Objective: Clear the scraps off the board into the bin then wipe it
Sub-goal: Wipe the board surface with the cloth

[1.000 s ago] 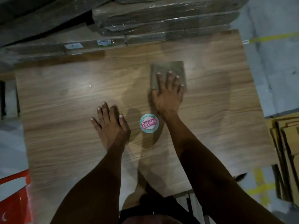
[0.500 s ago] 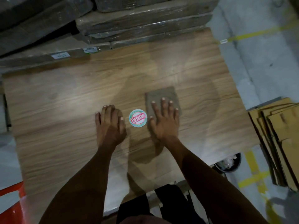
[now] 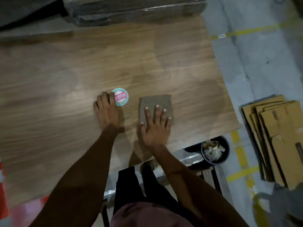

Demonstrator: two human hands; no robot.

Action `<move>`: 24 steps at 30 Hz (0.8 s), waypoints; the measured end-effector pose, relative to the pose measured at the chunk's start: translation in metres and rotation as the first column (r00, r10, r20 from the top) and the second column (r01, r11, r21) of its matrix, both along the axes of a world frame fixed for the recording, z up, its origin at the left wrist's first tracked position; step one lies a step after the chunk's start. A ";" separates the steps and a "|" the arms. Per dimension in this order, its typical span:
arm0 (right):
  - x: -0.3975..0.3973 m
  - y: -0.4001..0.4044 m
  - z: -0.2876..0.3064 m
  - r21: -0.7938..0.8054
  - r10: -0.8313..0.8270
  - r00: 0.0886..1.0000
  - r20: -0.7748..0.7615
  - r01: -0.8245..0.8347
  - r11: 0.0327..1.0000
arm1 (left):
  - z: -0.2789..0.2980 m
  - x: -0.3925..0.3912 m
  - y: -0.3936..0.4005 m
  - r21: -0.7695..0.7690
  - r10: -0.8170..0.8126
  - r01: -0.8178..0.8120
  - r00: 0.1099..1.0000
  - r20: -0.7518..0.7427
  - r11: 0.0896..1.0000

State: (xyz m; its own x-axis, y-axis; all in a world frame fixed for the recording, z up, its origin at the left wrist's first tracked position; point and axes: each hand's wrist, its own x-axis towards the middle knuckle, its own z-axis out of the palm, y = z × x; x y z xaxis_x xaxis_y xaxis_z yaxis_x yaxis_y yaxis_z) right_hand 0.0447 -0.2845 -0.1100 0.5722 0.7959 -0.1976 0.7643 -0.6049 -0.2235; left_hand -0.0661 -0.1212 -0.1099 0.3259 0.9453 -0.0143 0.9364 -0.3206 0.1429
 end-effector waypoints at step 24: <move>0.043 -0.106 -0.015 -0.050 -0.259 0.963 0.074 0.263 0.964 | -0.023 0.022 -0.049 0.220 0.125 -0.180 0.962 0.242 0.959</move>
